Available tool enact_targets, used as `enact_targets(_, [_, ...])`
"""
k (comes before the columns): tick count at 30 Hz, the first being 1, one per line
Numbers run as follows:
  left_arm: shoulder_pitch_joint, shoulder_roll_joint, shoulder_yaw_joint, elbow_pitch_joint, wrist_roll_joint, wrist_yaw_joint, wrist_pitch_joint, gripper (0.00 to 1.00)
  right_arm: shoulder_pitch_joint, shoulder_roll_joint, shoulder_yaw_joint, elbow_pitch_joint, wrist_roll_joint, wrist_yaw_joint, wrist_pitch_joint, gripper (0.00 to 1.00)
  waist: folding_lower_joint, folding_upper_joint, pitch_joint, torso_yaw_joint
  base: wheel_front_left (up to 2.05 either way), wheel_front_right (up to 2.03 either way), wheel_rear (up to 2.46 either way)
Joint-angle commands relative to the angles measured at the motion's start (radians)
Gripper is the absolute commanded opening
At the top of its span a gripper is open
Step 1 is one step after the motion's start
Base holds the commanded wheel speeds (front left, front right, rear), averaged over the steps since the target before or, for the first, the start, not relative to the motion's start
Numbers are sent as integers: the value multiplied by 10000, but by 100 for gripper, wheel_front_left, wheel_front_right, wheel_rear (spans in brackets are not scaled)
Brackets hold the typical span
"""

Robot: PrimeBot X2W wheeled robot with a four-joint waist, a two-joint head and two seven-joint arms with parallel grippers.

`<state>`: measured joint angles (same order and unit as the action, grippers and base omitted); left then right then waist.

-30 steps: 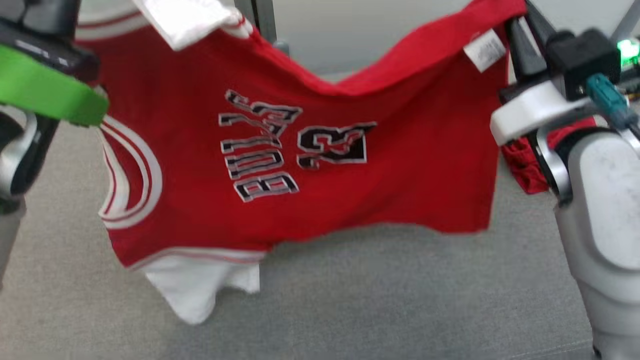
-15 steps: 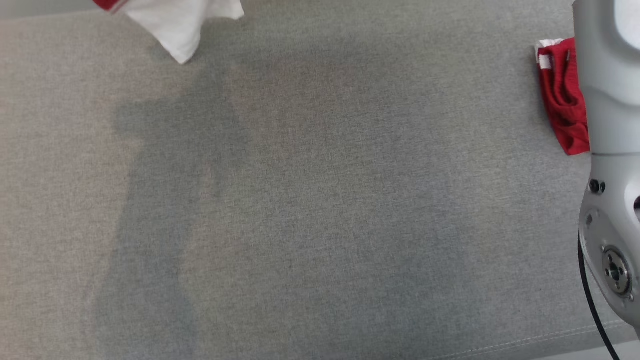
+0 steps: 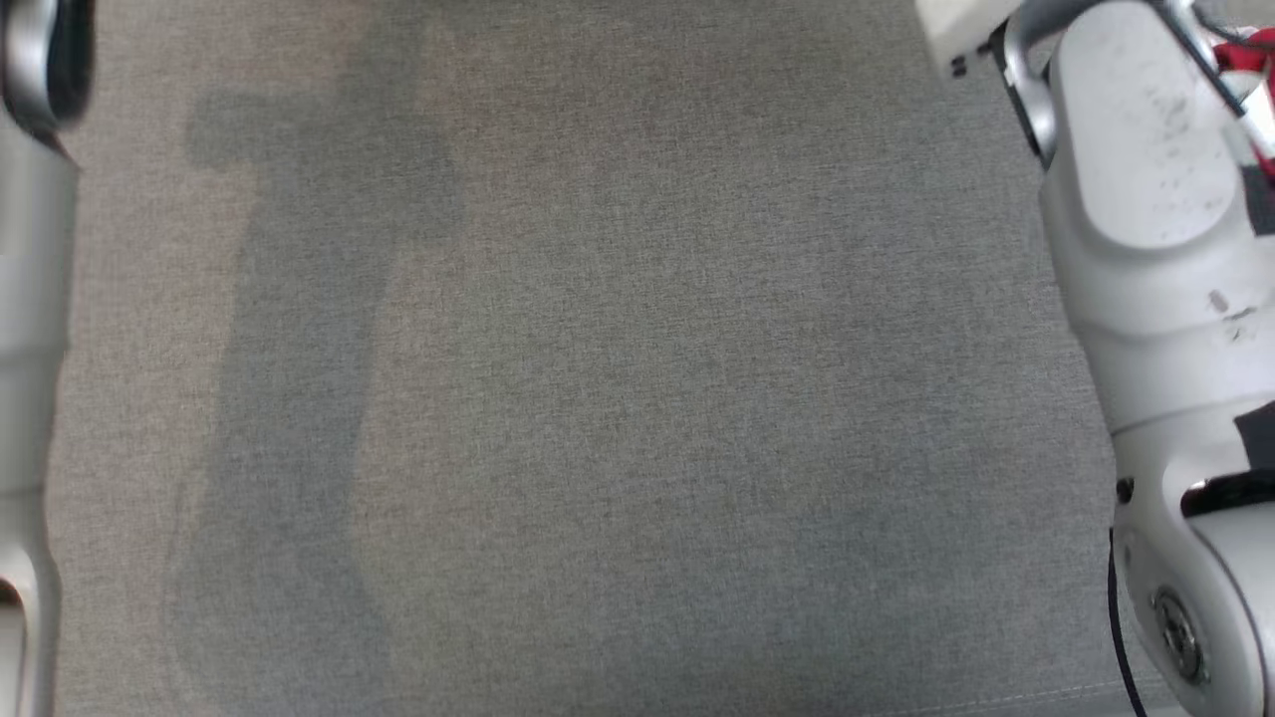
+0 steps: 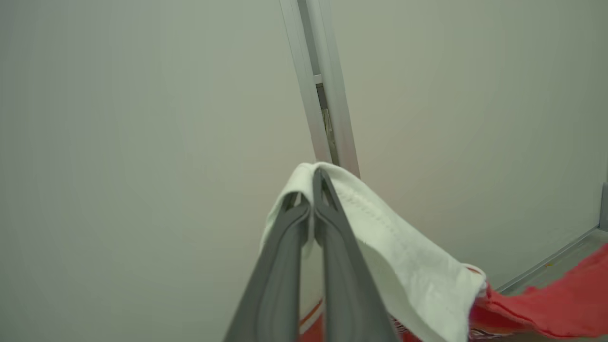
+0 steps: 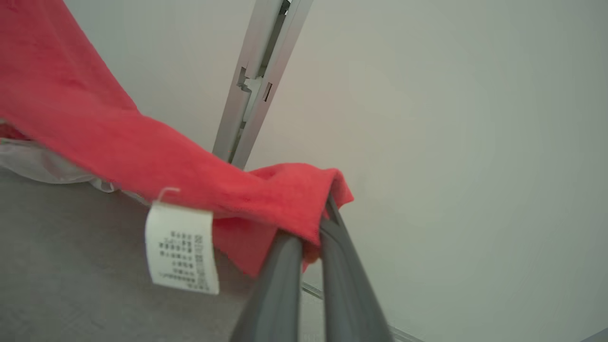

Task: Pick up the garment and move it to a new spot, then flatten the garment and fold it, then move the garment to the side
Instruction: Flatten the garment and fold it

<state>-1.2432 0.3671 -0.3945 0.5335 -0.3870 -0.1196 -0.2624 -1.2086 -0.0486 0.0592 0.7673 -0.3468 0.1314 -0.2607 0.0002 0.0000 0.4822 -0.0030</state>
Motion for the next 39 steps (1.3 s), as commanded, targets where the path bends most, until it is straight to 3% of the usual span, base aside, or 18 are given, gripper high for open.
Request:
enact_targets(1, [841,23,117,-350,-164,-46,-22,0,466,-38,192,-215,256,-16,-49,0,-2,0,-64,35,0,0,0])
enact_targets(6, [3455,98,657,-2090,-309,-39,-27,0,1962,-40,597,-976,763,-16,-52,0,-2,0,-416,30,0,0,0])
enact_targets(15, [8088,-249,1429,-4773,-631,414,-27,0,4879,-39,495,-2362,1070,-16,-55,0,-2,0,-1714,174,0,0,0])
enact_targets(27, [13015,-530,1518,-7345,-989,1771,167,0,8829,-42,9,-4556,1162,-16,178,0,-2,0,-3690,302,0,0,0])
enact_targets(35, [15233,-381,1467,-9019,-975,2646,816,0,11508,-41,-108,-7087,1165,-16,1437,0,-2,0,-4395,394,0,0,0])
enact_targets(39, [15839,-421,1375,-9317,-1282,2780,1174,0,12413,-95,-44,-7782,1182,-16,2058,0,-2,0,-4546,378,0,0,0])
